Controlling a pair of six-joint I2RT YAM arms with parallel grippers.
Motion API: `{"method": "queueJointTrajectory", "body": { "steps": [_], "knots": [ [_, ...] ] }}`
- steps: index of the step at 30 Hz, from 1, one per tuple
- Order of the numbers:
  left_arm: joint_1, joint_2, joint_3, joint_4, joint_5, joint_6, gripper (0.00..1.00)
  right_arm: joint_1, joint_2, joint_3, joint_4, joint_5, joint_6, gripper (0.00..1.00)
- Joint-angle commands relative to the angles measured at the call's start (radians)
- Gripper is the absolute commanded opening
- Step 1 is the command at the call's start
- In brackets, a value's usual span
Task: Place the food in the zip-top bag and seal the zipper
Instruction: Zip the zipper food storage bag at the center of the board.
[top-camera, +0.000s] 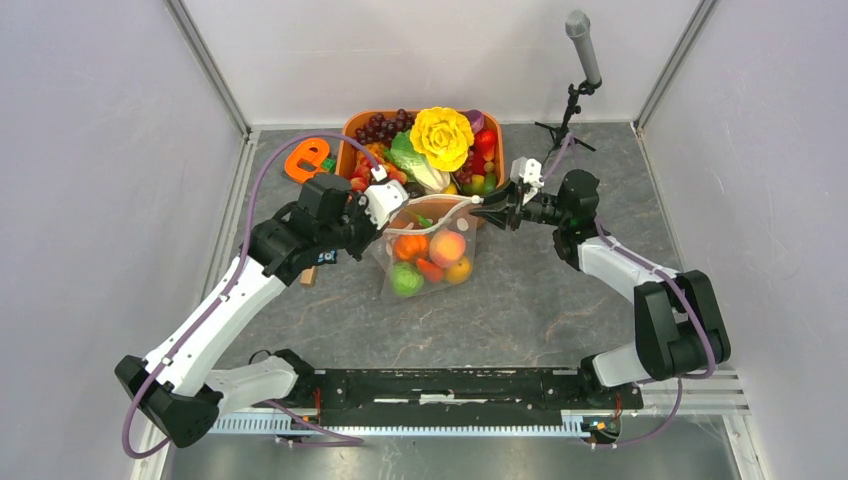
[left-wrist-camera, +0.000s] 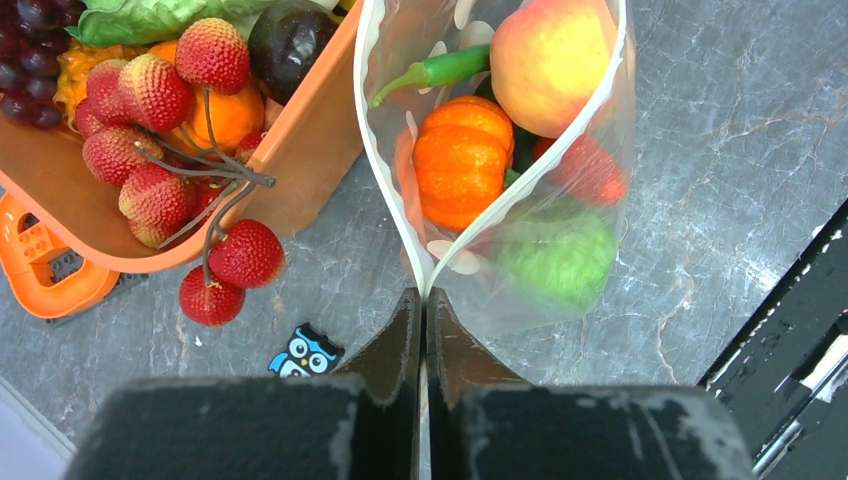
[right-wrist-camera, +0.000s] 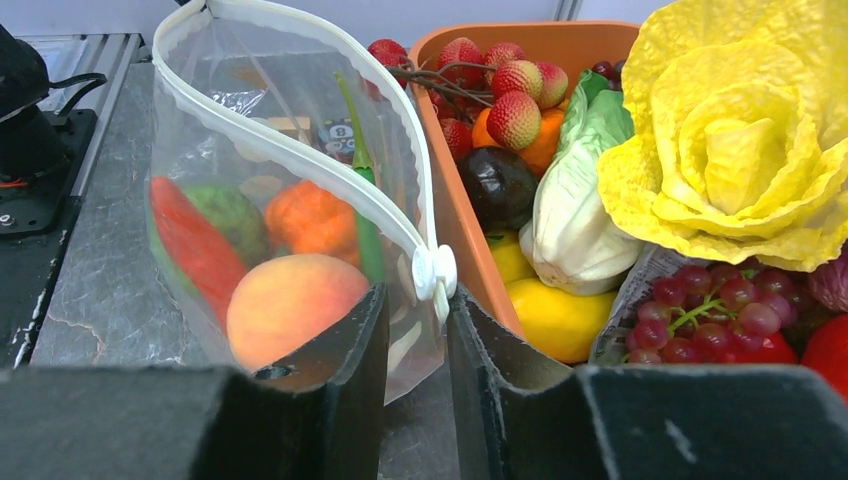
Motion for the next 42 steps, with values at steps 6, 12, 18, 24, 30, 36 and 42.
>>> {"method": "queueJointTrajectory", "body": {
  "steps": [6,12,18,24,30,36,42],
  "knots": [
    [0.003,-0.024,0.003,0.037,0.002,0.018,0.02,0.005,0.003,0.017,0.022,0.009,-0.003,0.20],
    [0.003,-0.025,-0.003,0.036,-0.012,0.014,0.02,0.006,-0.017,-0.016,0.078,0.063,0.036,0.00],
    [0.003,-0.069,-0.023,0.011,-0.107,0.022,0.02,-0.012,-0.114,-0.051,-0.071,0.242,-0.065,0.00],
    [0.007,-0.083,-0.039,-0.018,-0.172,0.031,0.02,-0.026,-0.177,-0.044,-0.227,0.258,-0.110,0.00],
    [0.007,-0.068,-0.003,0.024,-0.200,-0.017,0.32,-0.018,-0.237,-0.092,-0.194,0.196,-0.047,0.00],
    [0.007,-0.097,0.071,0.167,-0.029,-0.087,0.90,0.028,-0.281,-0.081,-0.261,0.200,-0.045,0.00],
    [-0.002,0.005,0.148,0.339,0.290,-0.163,0.91,0.059,-0.333,-0.076,-0.303,0.238,-0.026,0.00]
  ]
}}
